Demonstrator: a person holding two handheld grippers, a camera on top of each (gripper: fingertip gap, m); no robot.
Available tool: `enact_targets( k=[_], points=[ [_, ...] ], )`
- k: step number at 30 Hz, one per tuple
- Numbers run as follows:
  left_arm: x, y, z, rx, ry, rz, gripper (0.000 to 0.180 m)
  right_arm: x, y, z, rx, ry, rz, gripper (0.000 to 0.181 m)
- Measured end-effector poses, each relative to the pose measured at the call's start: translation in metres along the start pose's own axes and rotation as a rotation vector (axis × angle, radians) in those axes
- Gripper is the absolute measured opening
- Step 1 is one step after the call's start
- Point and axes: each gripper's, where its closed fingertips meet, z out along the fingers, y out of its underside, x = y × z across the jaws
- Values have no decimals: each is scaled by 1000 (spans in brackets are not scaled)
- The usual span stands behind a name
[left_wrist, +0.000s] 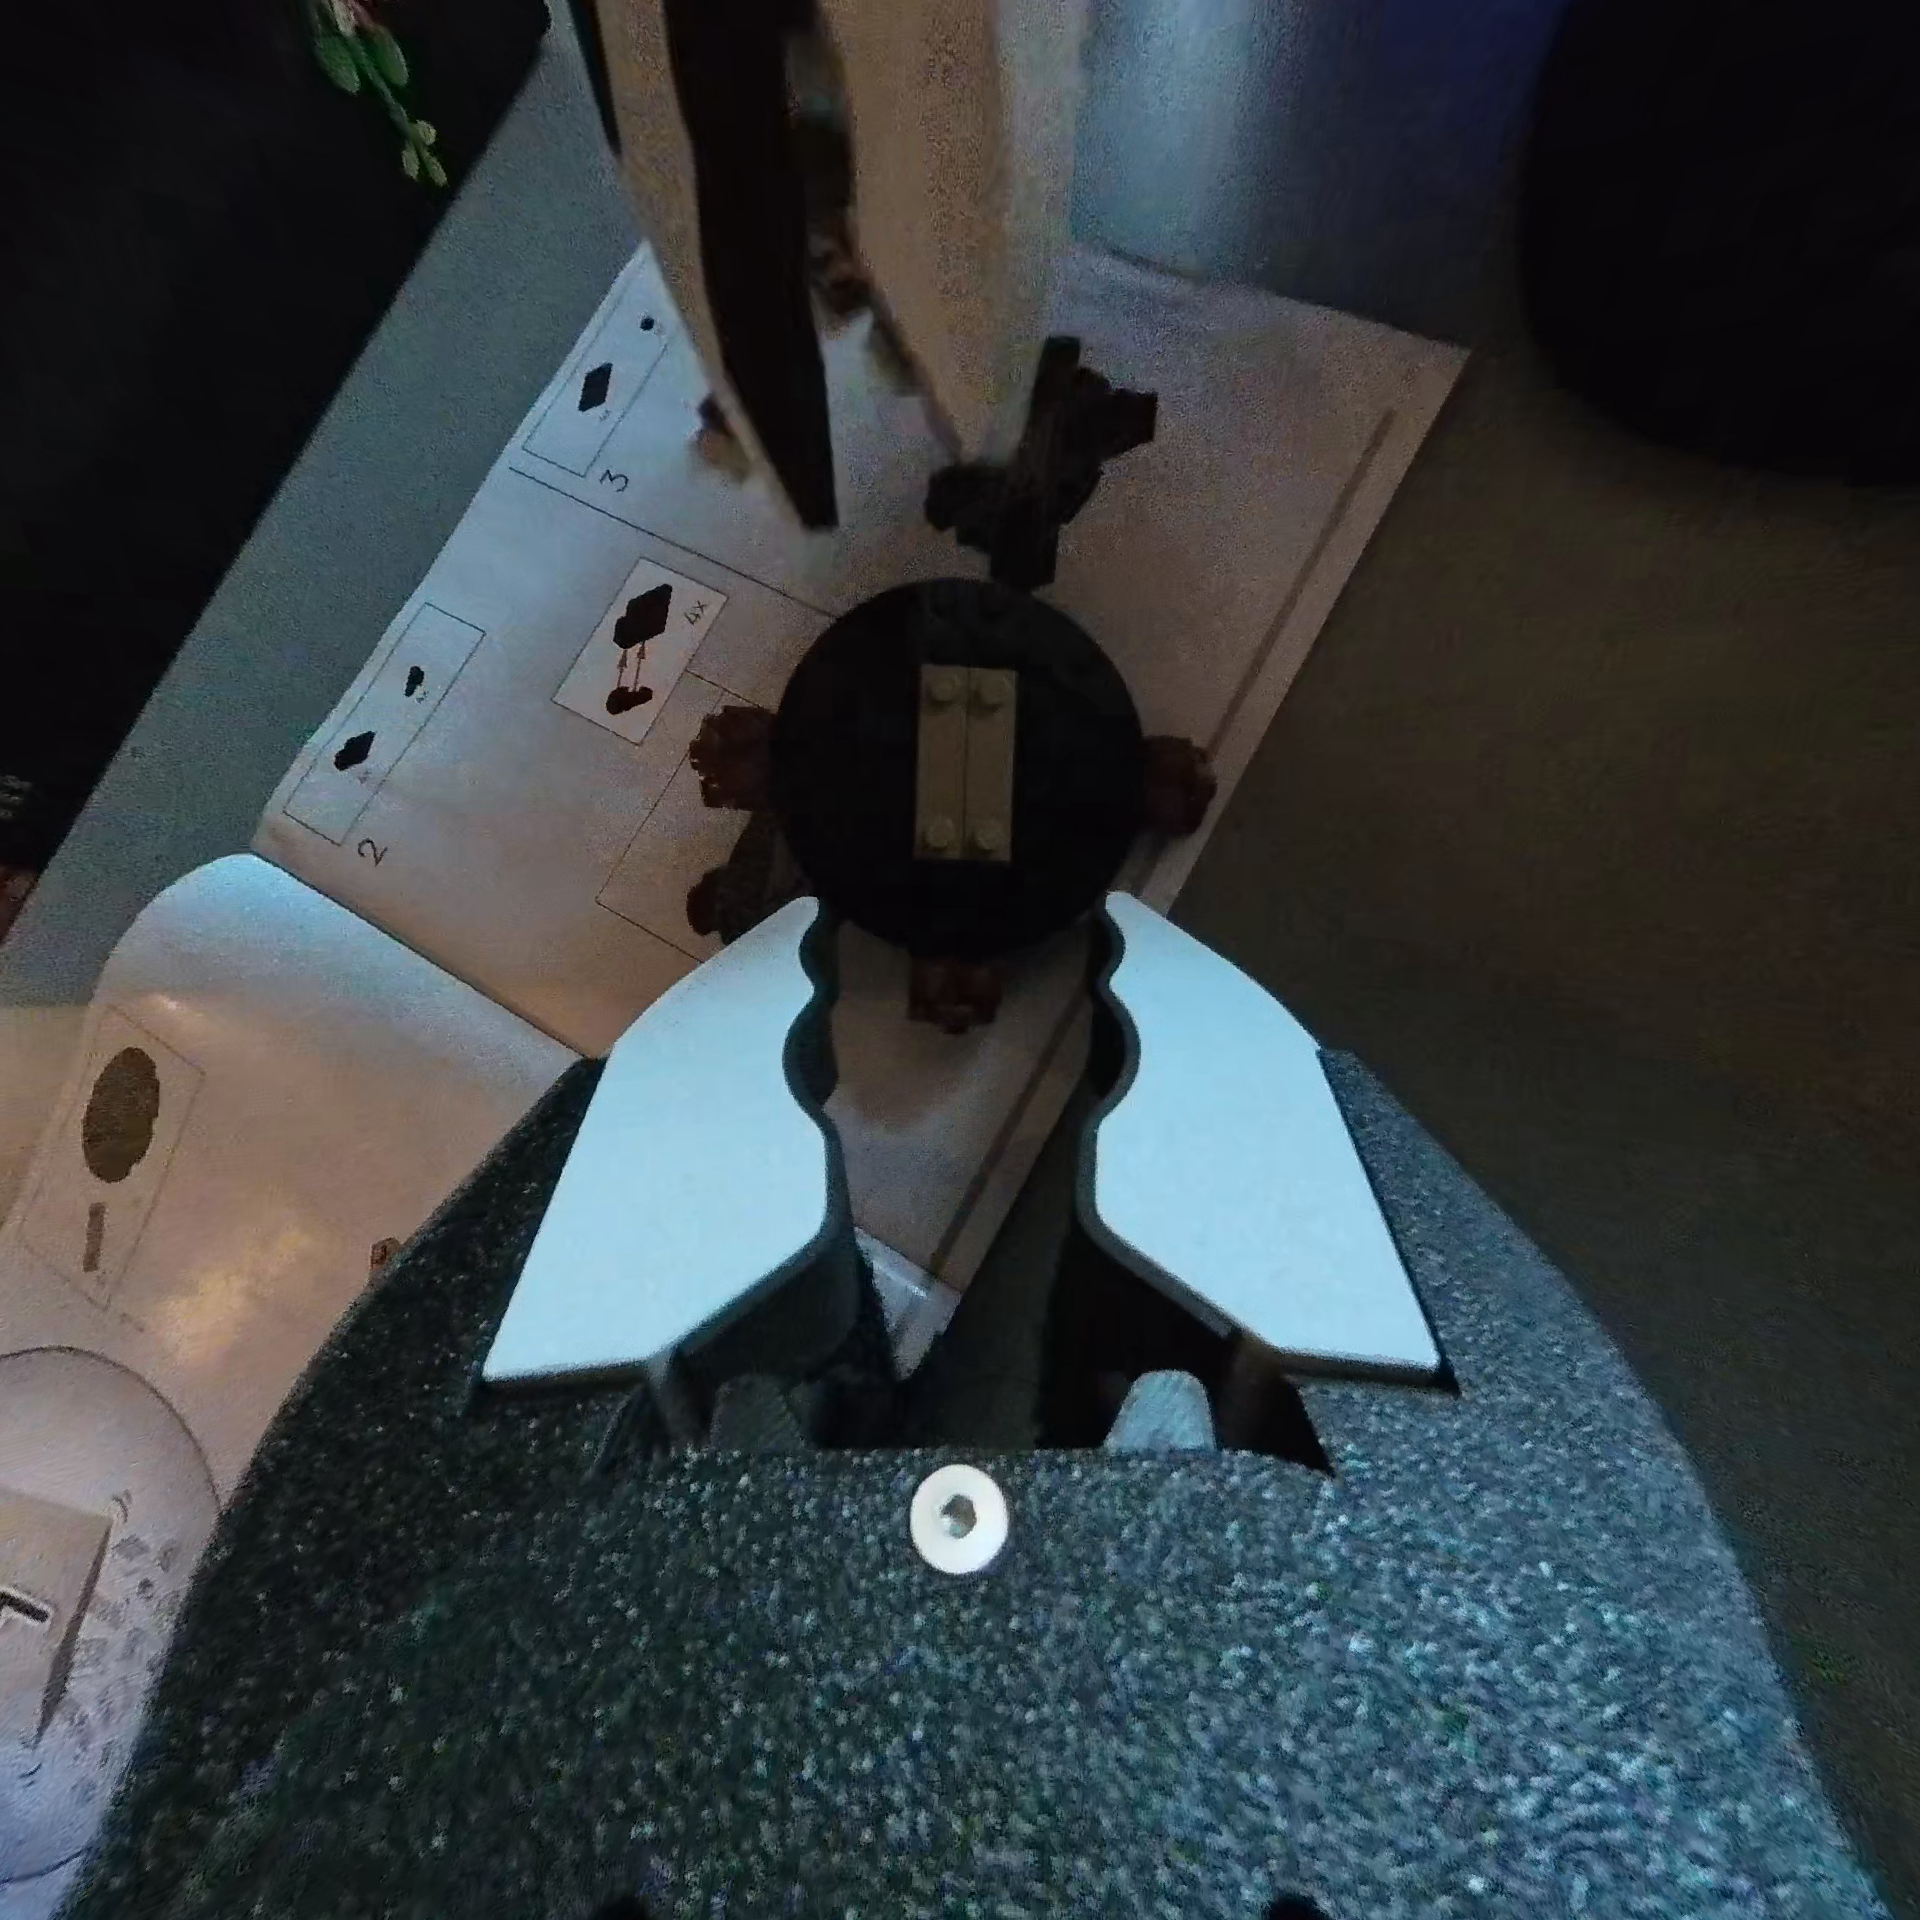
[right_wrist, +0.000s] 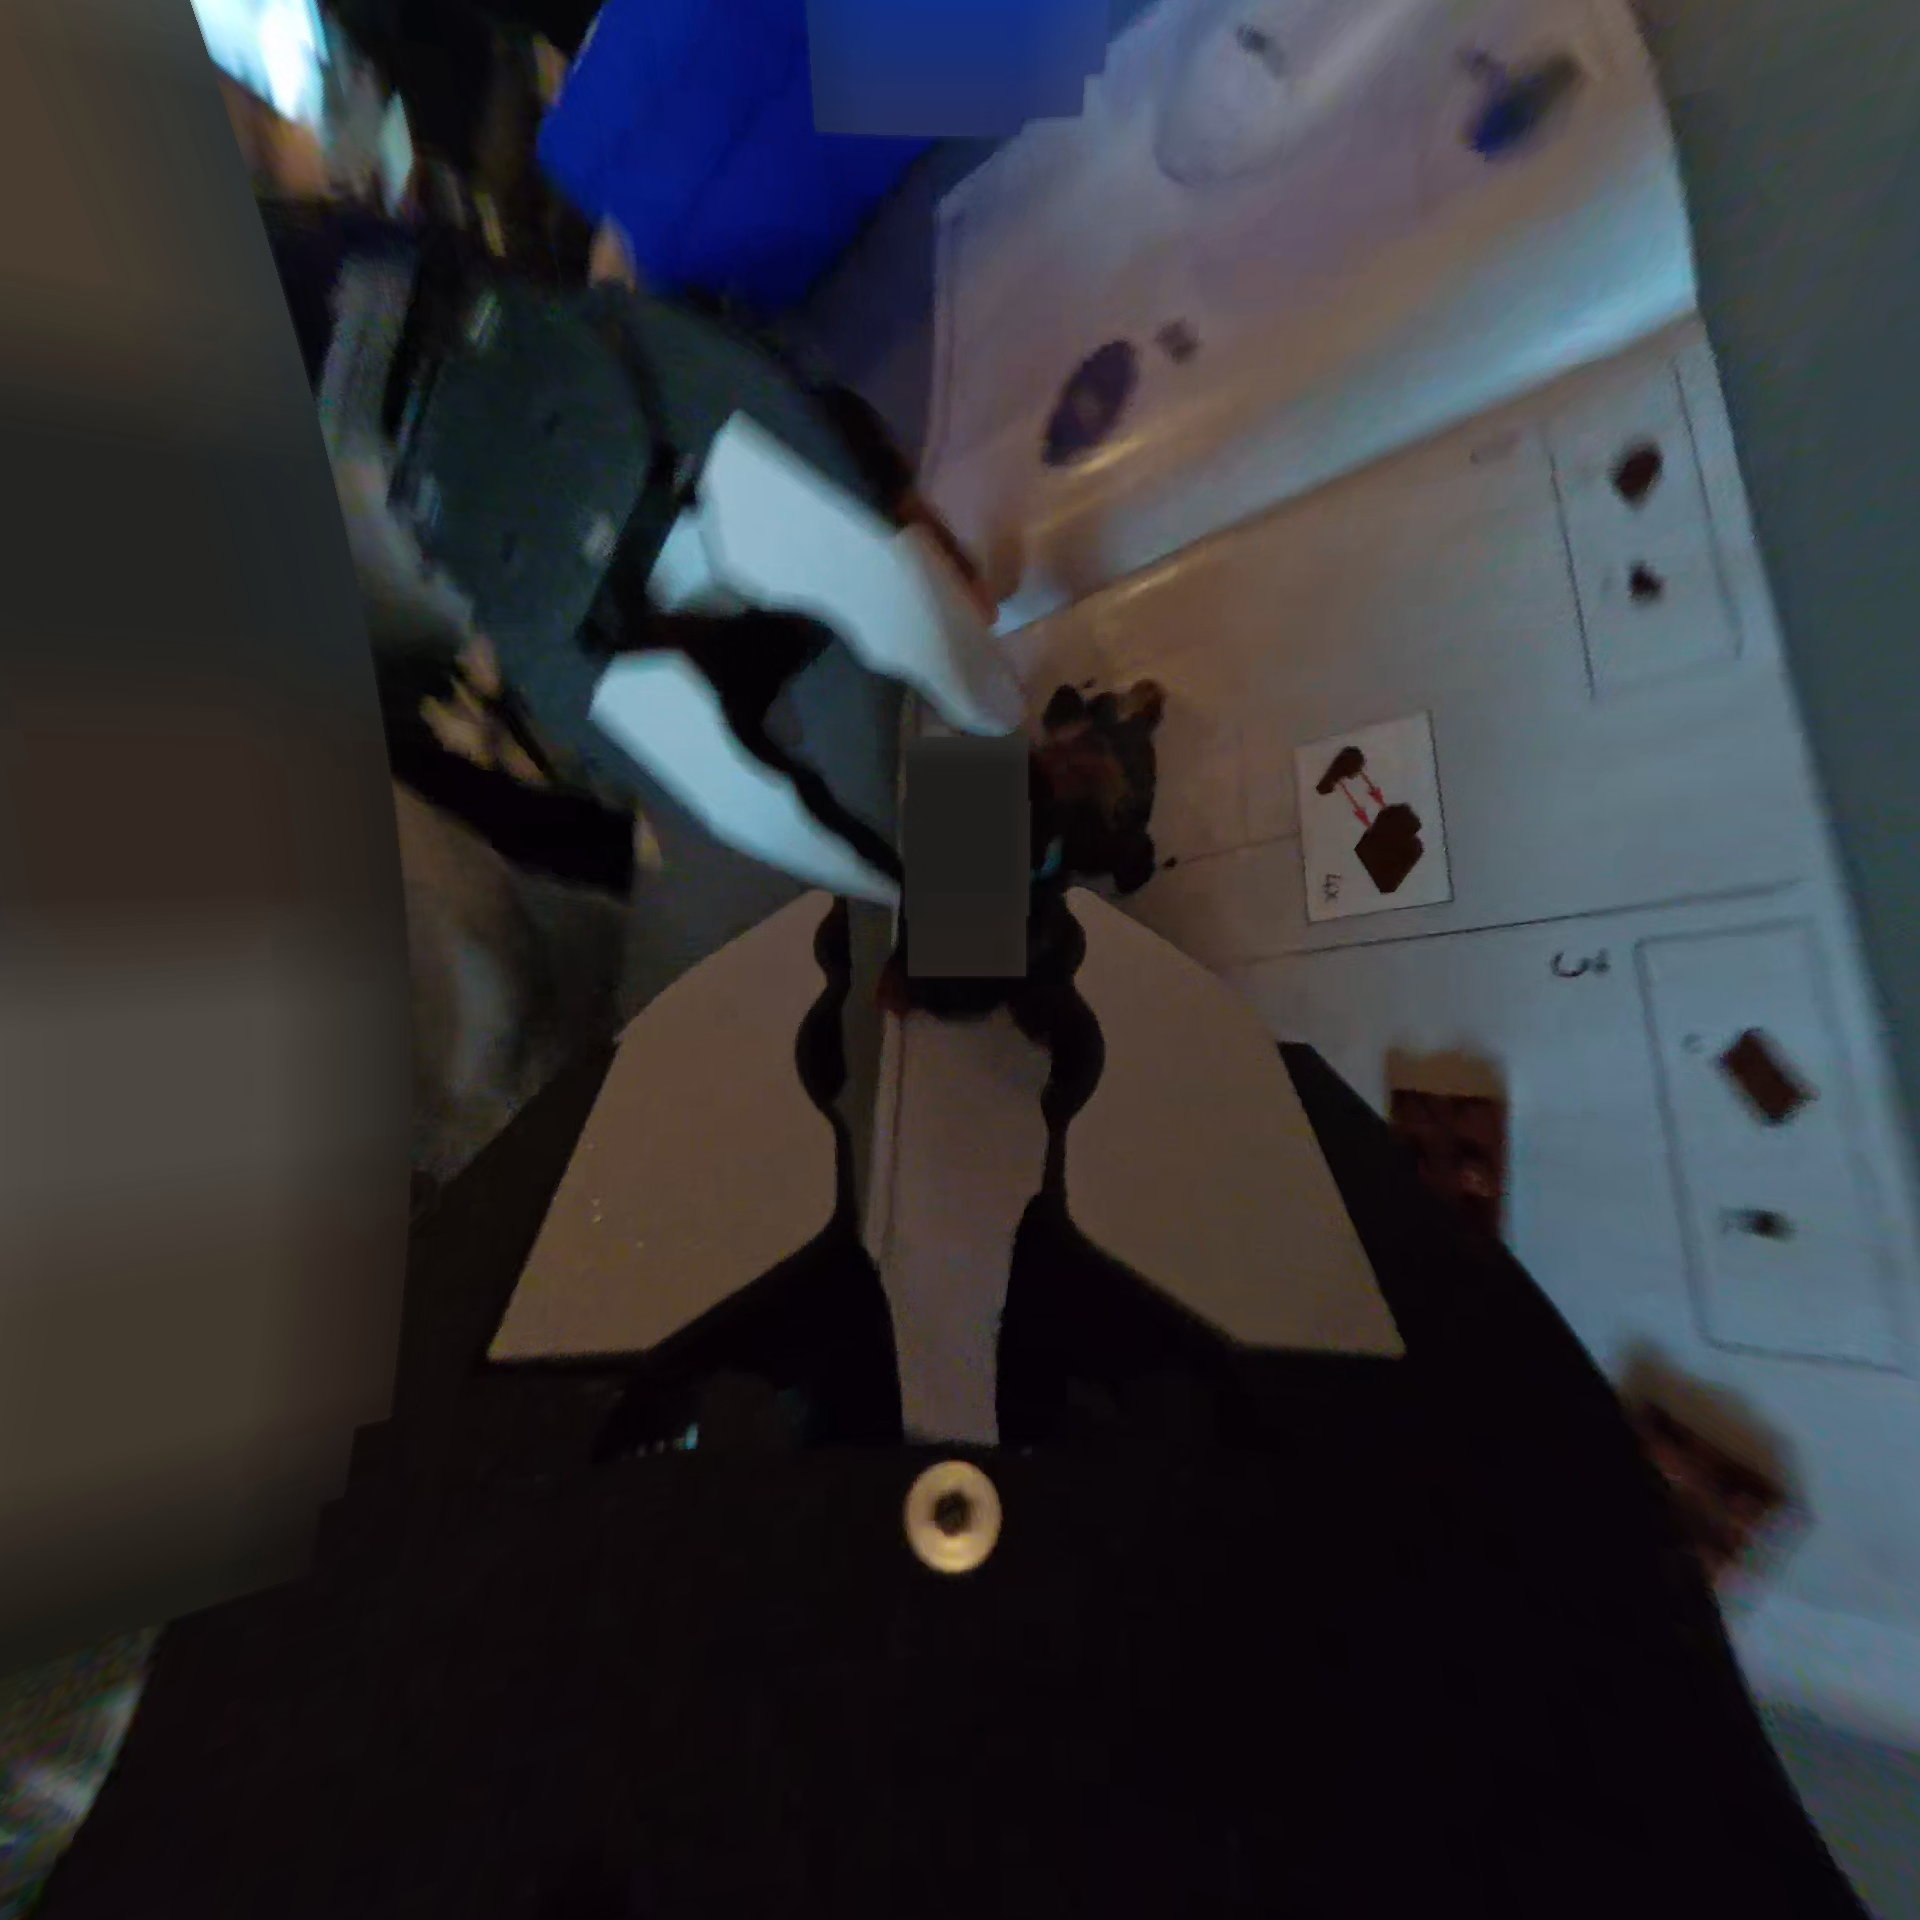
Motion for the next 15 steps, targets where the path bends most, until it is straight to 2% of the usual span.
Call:
enact_targets(
  k=[3,5,8,15],
  points=[
    [1,-1,0,7,-4,8,44,4,23,-18,-146,123,-312,39],
    [1,-1,0,8,-4,8,44,12,35,-17,-226,220,-506,35],
    [0,0,-1,1,-6,3,43,18,39,-5,-270,323,-705,31],
    [3,3,-3,-18,14,-16,41,23,31,13,-188,304,-711,33]
  ],
)
